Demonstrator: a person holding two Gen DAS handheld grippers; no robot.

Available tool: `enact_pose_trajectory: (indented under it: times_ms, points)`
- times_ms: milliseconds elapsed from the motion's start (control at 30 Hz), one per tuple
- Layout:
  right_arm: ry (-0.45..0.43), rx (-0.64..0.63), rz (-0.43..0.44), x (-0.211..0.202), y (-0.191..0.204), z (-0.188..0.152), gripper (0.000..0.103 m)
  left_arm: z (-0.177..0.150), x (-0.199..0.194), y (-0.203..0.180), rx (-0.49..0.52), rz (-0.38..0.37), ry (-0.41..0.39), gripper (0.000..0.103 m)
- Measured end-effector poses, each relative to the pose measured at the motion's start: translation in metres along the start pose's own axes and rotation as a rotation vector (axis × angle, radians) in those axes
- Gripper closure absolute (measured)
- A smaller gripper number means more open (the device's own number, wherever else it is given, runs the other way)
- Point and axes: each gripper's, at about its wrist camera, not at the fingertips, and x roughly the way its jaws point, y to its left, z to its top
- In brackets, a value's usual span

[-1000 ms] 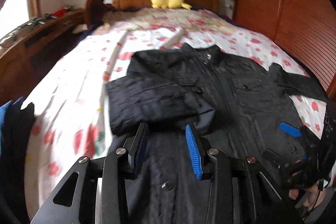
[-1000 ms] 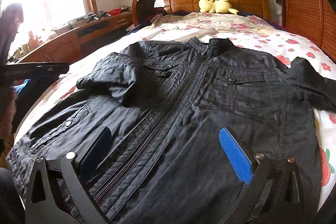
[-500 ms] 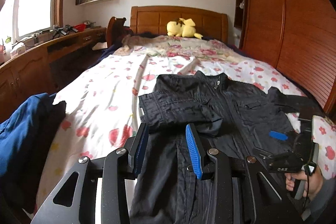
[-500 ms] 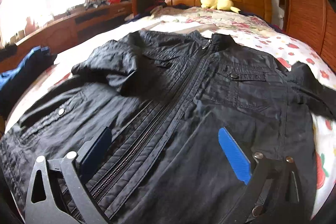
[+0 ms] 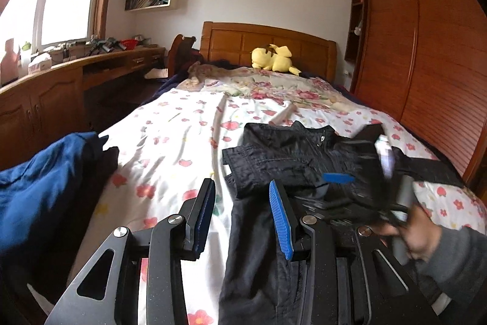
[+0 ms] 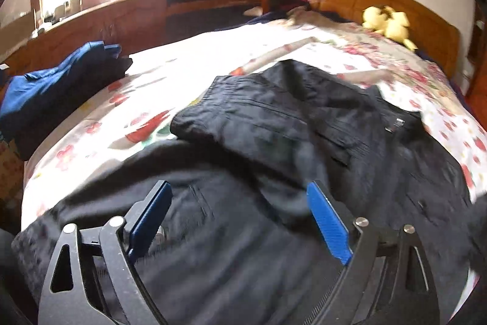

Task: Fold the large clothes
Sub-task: 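Grasp the other sleeve cuff with the right tool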

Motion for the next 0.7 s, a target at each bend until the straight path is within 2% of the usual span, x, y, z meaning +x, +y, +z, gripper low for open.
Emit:
enact_pose_trajectory:
  times_ms: [133, 233, 333, 367, 400, 467, 500, 600, 700]
  points:
    - [0.087, -0.052, -0.022, 0.046, 0.01, 0.02, 0.017, -0.003, -0.001, 0.008, -0.003, 0.019, 0.011, 0.065]
    - [0.125, -0.098, -0.07, 0.069, 0.015, 0.026, 0.019, -0.002, -0.003, 0.014, -0.015, 0.021, 0.013, 0.065]
    - [0.133, -0.129, -0.112, 0.078, 0.016, 0.03, 0.027, -0.001, -0.004, 0.017, -0.028, 0.024, 0.013, 0.065]
    - [0.131, -0.135, -0.122, 0.079, 0.015, 0.031, 0.039, 0.0, -0.004, 0.017, -0.031, 0.023, 0.015, 0.065]
    - [0.122, -0.142, -0.134, 0.077, 0.014, 0.033, 0.057, 0.0, -0.004, 0.017, -0.033, 0.022, 0.016, 0.065]
    - [0.091, -0.137, -0.122, 0.07, 0.01, 0.036, 0.076, 0.0, -0.004, 0.015, -0.032, 0.02, 0.015, 0.065]
    - [0.066, -0.121, -0.099, 0.063, 0.006, 0.037, 0.082, 0.0, -0.004, 0.013, -0.03, 0.02, 0.016, 0.065]
    - [-0.018, -0.07, -0.081, 0.041, -0.006, 0.043, 0.091, -0.001, -0.002, 0.009, -0.018, 0.016, 0.018, 0.065]
    - [-0.115, 0.004, -0.066, 0.007, -0.025, 0.046, 0.093, -0.001, 0.0, 0.003, -0.005, 0.016, 0.023, 0.065]
